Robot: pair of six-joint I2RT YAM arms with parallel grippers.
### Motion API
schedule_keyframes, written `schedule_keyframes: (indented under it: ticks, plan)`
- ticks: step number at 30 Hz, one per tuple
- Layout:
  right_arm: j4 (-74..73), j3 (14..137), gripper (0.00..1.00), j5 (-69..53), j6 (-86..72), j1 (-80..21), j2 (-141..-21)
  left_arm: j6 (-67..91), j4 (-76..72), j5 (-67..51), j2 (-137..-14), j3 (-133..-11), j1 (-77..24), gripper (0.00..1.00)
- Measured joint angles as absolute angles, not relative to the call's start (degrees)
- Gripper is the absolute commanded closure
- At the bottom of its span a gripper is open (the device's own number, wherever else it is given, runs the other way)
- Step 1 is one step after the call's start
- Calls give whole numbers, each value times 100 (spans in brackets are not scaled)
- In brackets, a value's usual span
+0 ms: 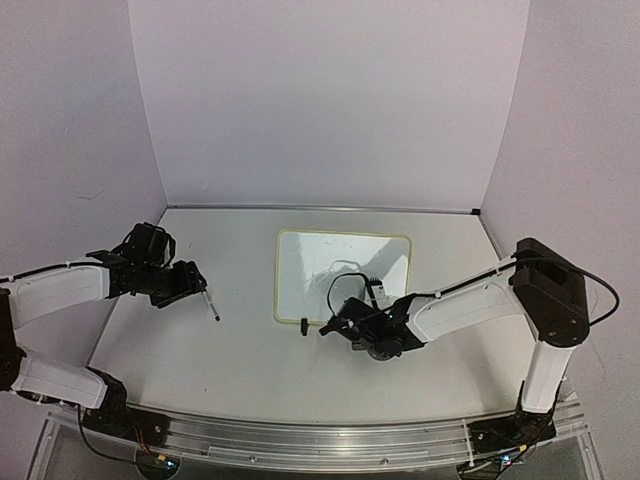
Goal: Write a sentence on the whiteboard
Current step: Move the whiteboard to the center of the board.
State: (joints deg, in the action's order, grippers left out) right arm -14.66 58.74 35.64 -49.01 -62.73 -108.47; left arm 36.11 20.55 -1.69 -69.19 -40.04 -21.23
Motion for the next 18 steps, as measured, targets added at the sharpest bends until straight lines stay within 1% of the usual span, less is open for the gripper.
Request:
schedule_keyframes:
  ticks: [6, 8, 12, 18]
  plan:
    - [-1471, 5835, 63, 3521, -4926, -6353, -10783, 3746, 1719, -188, -7458, -3959, -2021, 33]
    - [-1468, 5835, 55, 3488, -4906, -6404, -10735, 3790, 1664, -177, -7692, -3963, -2017, 33]
    - [-1464, 5811, 44, 3446, -4828, -6483, -10524, 3875, 1650, -113, -8165, -4048, -2001, 33]
    - [-1461, 5531, 36, 3354, -4809, -6552, -9991, 3955, 1650, 140, -8540, -4312, -1939, 35]
